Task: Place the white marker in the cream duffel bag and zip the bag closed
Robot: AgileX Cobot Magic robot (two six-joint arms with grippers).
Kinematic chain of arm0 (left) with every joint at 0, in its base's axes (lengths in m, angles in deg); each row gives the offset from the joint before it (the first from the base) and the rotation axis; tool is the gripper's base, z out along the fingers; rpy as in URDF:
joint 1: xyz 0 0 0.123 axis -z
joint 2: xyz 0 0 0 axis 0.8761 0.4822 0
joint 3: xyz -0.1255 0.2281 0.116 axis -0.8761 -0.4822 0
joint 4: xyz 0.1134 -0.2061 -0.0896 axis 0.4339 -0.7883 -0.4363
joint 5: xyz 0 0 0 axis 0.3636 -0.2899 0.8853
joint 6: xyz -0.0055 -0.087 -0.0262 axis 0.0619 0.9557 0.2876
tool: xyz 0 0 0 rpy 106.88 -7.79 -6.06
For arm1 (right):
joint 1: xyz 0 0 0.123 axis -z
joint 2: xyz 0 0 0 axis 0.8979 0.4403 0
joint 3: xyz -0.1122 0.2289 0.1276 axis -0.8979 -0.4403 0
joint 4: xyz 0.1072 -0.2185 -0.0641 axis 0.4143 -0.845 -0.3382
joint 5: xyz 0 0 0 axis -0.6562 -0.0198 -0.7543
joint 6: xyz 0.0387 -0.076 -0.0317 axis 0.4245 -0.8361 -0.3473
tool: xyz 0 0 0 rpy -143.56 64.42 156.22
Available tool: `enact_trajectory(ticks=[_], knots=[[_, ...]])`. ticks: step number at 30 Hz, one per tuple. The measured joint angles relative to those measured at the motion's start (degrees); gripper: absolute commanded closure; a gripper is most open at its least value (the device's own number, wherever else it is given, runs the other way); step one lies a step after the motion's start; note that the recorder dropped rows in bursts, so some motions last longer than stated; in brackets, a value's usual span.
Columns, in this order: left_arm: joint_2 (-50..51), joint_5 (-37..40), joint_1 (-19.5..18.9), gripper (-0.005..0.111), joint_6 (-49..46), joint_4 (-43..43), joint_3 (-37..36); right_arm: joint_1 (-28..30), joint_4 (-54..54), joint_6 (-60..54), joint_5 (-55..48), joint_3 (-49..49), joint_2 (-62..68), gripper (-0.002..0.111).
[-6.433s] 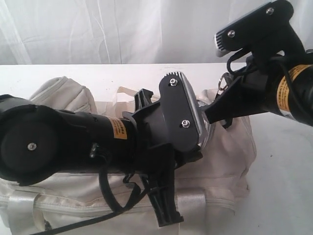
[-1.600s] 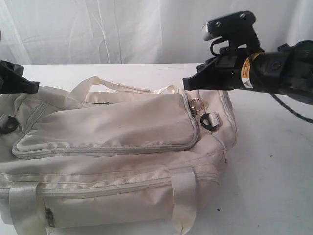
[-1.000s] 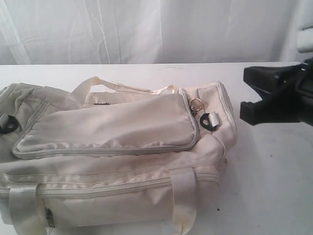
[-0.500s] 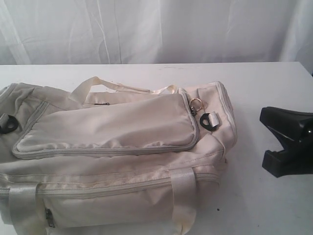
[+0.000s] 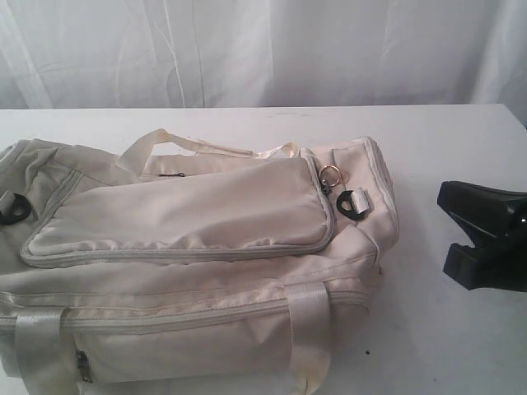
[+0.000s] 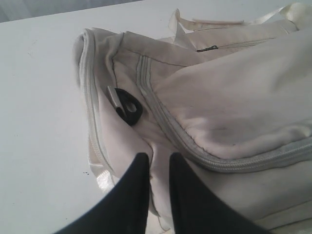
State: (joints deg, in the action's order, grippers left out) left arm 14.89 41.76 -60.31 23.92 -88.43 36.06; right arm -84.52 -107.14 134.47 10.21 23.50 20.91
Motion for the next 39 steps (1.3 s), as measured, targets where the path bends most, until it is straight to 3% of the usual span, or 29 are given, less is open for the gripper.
enact_trajectory(ticks=[10, 21, 32, 36, 39], knots=[[0.0, 0.0, 0.0, 0.085, 0.0, 0.0, 0.0, 0.0, 0.0, -0.1, -0.5, 0.0, -0.6, 0.108], [0.0, 0.1, 0.0, 0.085, 0.0, 0.0, 0.0, 0.0, -0.2, -2.7, -16.9, -2.7, -16.1, 0.108], [0.0, 0.1, 0.0, 0.085, 0.0, 0.0, 0.0, 0.0, -0.2, -5.0, -18.4, -6.7, -20.7, 0.108], [0.0, 0.1, 0.0, 0.085, 0.0, 0.0, 0.0, 0.0, 2.5, -13.3, -14.8, -6.8, -20.7, 0.108], [0.0, 0.1, 0.0, 0.085, 0.0, 0.0, 0.0, 0.0, 15.6, -30.1, -13.2, -7.1, -20.7, 0.108]])
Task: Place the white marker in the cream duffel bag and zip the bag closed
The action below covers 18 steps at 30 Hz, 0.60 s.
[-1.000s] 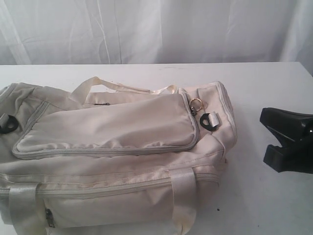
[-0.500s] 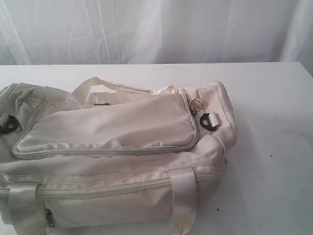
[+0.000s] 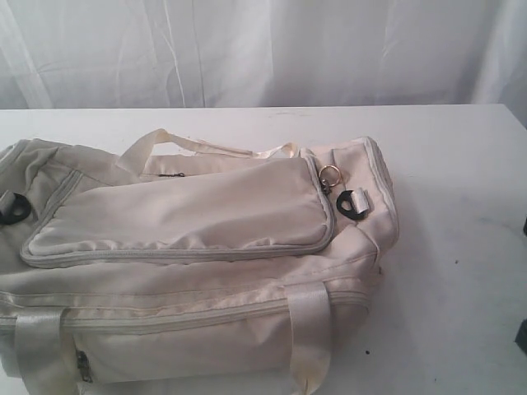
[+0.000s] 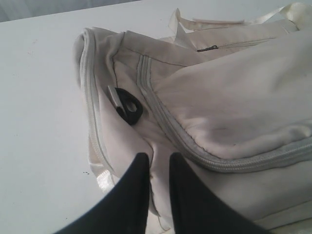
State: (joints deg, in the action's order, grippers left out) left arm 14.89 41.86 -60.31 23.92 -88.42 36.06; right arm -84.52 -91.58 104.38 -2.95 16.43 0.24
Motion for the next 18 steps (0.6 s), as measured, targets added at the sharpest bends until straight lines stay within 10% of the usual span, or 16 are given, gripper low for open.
enact_trajectory(ticks=[5, 18], knots=[[0.0, 0.0, 0.0, 0.085, 0.0, 0.0, 0.0, 0.0, 17.5, -21.8, 0.8, -4.0, -0.1, 0.108], [0.0, 0.0, 0.0, 0.085, 0.0, 0.0, 0.0, 0.0, 24.3, -27.8, -0.5, -10.2, -9.9, 0.108]])
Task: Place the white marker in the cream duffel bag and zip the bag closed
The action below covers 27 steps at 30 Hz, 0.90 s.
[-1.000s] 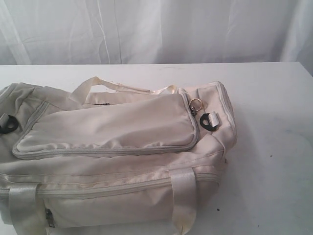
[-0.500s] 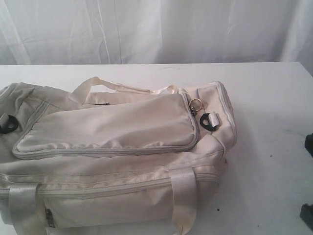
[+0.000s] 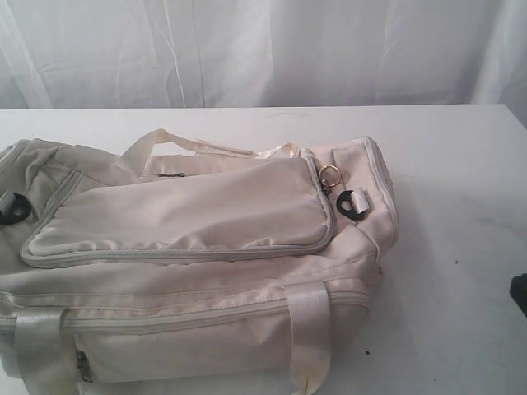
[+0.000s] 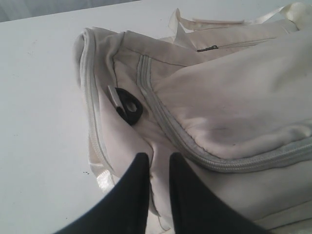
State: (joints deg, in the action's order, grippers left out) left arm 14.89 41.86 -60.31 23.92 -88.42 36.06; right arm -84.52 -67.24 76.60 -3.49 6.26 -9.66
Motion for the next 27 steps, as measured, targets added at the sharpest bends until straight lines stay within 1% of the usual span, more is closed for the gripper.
enact_trajectory(ticks=[5, 11, 21, 27], knots=[[0.0, 0.0, 0.0, 0.085, 0.0, 0.0, 0.0, 0.0, 4.0, -4.4, -3.6, 0.0, -3.8, 0.108], [0.0, 0.0, 0.0, 0.085, 0.0, 0.0, 0.0, 0.0, 5.1, -5.2, -6.1, 0.0, -6.5, 0.108], [0.0, 0.0, 0.0, 0.085, 0.0, 0.0, 0.0, 0.0, 10.1, -5.2, -6.4, 0.0, -7.1, 0.108], [0.0, 0.0, 0.0, 0.085, 0.0, 0.0, 0.0, 0.0, 10.7, -5.2, -6.4, 0.0, -7.1, 0.108]])
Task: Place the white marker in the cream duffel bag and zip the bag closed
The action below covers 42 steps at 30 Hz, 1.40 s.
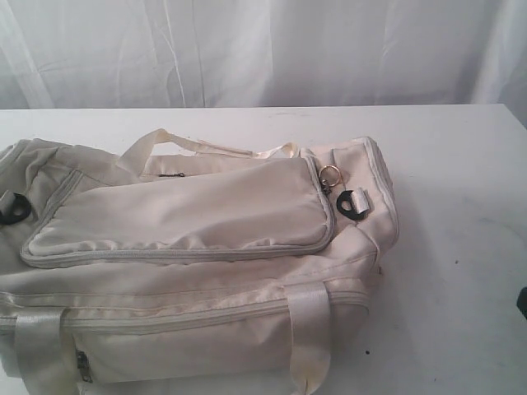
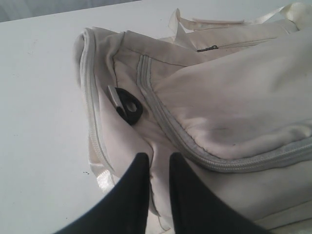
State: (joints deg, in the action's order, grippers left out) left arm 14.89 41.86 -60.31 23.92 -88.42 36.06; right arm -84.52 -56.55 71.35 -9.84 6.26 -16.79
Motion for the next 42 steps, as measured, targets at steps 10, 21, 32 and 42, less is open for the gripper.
enact_trajectory(ticks=[10, 21, 32, 42], knots=[[0.0, 0.0, 0.0, 0.085, 0.0, 0.0, 0.0, 0.0, 0.0, 0.0, -0.1, 0.0, 0.0, 0.108], [0.0, -0.1, 0.0, 0.085, 0.0, 0.0, -0.6, 0.0, 0.0, 0.0, -0.1, 0.0, 0.0, 0.108], [-12.3, -0.4, 0.0, 0.085, 0.0, 6.6, -12.0, 0.0, 0.0, 0.0, -0.1, 0.0, 0.0, 0.108], [-26.2, -5.9, 0.0, 0.085, 3.9, 6.8, -21.0, 0.0, 0.0, 0.0, -0.1, 0.0, 0.0, 0.108]])
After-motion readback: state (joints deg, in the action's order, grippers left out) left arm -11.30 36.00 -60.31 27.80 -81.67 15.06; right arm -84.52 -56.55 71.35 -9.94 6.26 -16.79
